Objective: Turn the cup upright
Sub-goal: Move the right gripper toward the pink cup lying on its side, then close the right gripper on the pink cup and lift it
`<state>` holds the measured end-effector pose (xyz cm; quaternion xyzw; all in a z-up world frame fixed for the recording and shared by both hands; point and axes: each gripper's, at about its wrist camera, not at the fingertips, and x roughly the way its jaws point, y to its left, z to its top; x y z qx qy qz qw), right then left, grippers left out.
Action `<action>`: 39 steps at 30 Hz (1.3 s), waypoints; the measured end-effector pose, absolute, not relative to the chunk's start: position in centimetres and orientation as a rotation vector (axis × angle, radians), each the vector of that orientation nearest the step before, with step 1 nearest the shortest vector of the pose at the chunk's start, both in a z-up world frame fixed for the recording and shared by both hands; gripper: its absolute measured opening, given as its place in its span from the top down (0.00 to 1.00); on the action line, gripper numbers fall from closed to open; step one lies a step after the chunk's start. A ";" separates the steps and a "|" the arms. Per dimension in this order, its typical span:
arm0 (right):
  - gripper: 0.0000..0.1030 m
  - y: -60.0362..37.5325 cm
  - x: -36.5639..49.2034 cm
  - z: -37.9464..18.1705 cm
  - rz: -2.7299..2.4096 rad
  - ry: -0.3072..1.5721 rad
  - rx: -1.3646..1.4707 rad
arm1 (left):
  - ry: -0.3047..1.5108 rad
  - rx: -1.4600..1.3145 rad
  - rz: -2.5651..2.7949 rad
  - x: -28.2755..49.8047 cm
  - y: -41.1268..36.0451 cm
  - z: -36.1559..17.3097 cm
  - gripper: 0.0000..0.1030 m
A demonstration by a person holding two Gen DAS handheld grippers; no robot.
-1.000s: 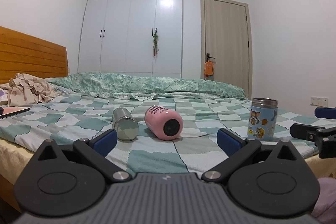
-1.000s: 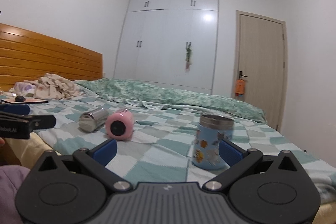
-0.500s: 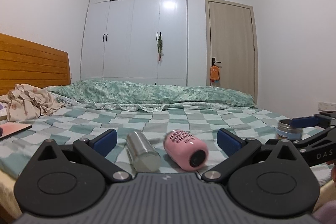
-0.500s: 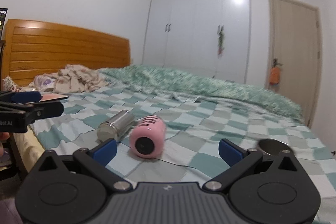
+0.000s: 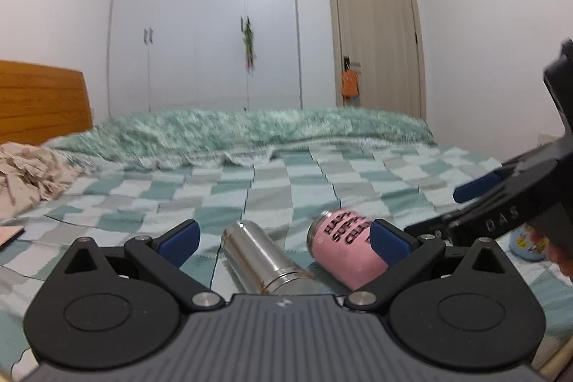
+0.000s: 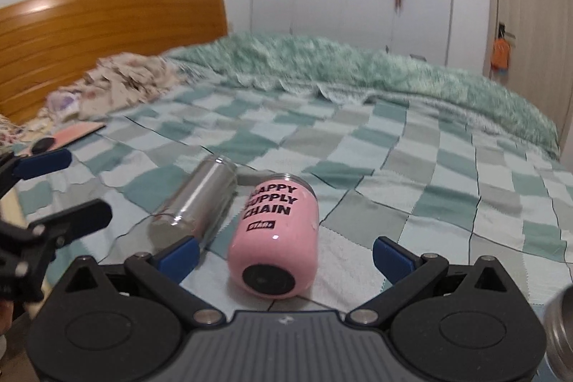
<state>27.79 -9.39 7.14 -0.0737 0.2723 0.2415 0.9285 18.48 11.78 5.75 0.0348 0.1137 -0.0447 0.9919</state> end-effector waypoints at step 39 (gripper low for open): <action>0.19 -9.9 28.9 5.7 0.427 0.793 0.030 | 0.332 0.069 -0.242 20.4 13.9 6.0 0.00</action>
